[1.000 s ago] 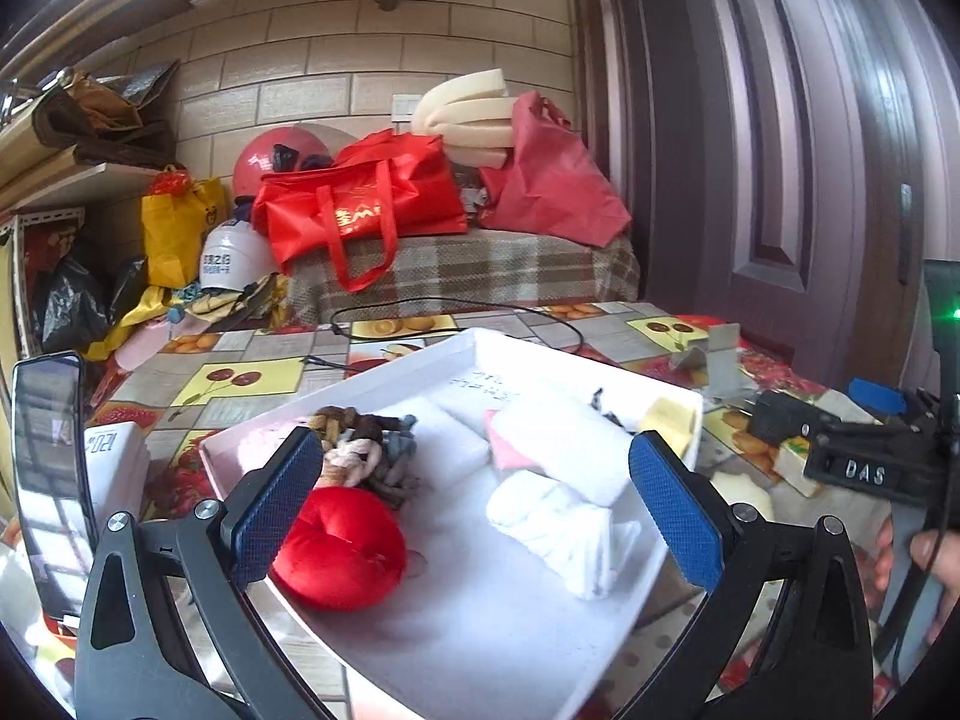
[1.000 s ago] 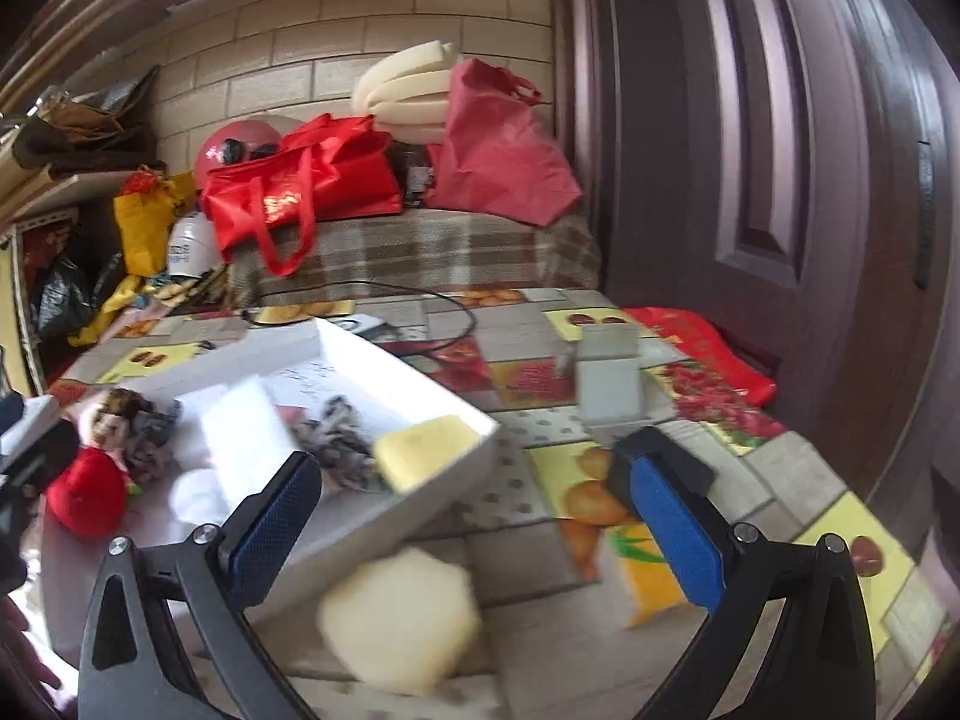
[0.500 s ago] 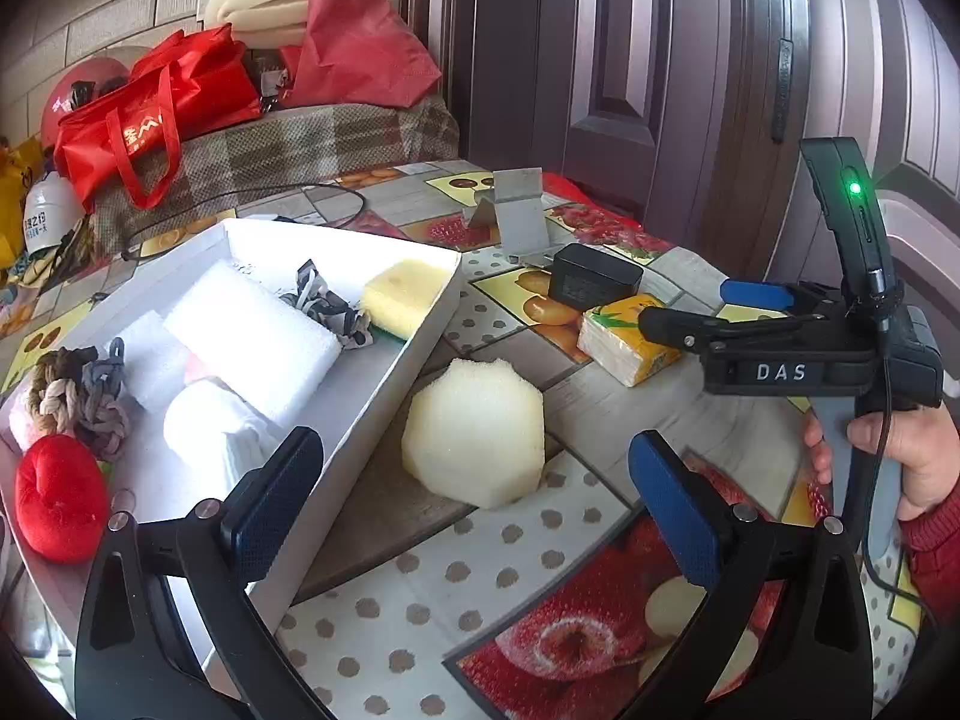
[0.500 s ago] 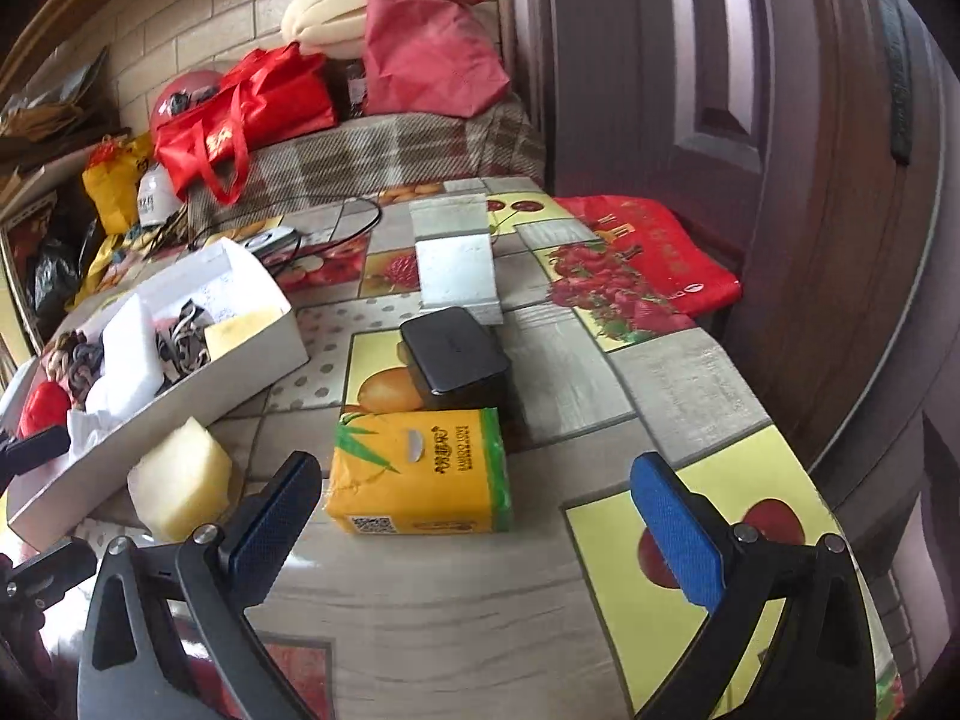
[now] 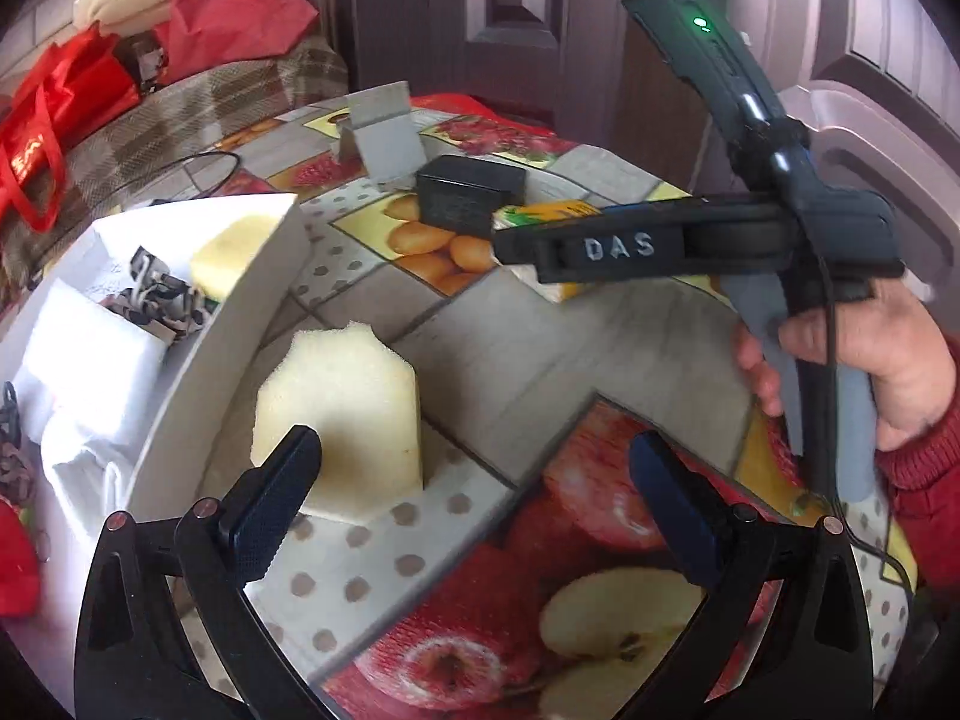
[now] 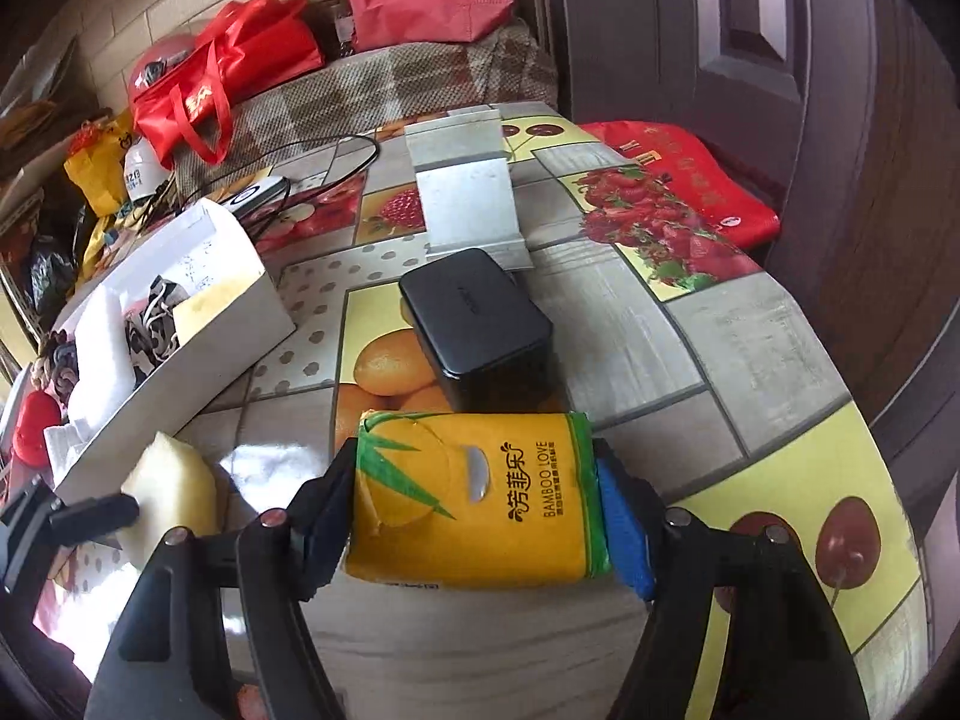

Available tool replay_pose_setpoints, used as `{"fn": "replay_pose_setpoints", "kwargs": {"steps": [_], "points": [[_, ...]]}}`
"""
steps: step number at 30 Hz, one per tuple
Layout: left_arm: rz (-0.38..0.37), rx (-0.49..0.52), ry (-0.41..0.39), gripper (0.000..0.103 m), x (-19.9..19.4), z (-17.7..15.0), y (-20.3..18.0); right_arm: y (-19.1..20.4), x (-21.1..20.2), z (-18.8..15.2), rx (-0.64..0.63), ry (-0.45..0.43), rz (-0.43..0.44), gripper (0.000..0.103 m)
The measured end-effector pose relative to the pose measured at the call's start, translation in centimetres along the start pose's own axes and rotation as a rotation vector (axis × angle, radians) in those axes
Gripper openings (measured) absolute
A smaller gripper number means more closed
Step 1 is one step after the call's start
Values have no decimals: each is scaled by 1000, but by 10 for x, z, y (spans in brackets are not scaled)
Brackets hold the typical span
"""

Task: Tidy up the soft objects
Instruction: 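Grasp the cream foam hexagon with the left gripper while the right holds the yellow pack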

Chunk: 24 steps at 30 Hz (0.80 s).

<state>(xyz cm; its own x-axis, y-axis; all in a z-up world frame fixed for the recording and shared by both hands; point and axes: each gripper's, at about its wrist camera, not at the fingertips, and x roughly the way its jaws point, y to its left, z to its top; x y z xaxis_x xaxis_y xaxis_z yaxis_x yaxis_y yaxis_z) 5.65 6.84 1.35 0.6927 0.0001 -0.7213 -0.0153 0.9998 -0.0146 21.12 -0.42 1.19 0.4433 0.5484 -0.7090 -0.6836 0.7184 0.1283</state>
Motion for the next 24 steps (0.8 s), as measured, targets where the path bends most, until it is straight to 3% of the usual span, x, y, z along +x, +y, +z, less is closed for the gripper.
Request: {"fn": "replay_pose_setpoints", "kwargs": {"steps": [4,8,10,12,18,20,22,24], "points": [[5,27,-76,102,-21,-9,-18,-14,-11,-6,46,-19,18,72],[201,-8,-166,102,-32,-4,-7,-25,-16,-8,104,-39,48,72],[246,-37,-132,103,-23,1,5,-26,-16,-8,108,-38,51,72],[234,-56,-78,102,-9,5,14,-26,-16,-8,100,-40,46,72],[252,0,31,102,23,17,9,-23,-14,-8,99,-39,51,73],[250,1,59,96,31,19,9,-22,-14,-8,100,-39,53,73],[253,-5,46,64,29,19,8,-23,-14,-8,99,-39,51,73],[267,3,40,63,28,18,5,-23,-14,-8,99,-39,53,73]]}}
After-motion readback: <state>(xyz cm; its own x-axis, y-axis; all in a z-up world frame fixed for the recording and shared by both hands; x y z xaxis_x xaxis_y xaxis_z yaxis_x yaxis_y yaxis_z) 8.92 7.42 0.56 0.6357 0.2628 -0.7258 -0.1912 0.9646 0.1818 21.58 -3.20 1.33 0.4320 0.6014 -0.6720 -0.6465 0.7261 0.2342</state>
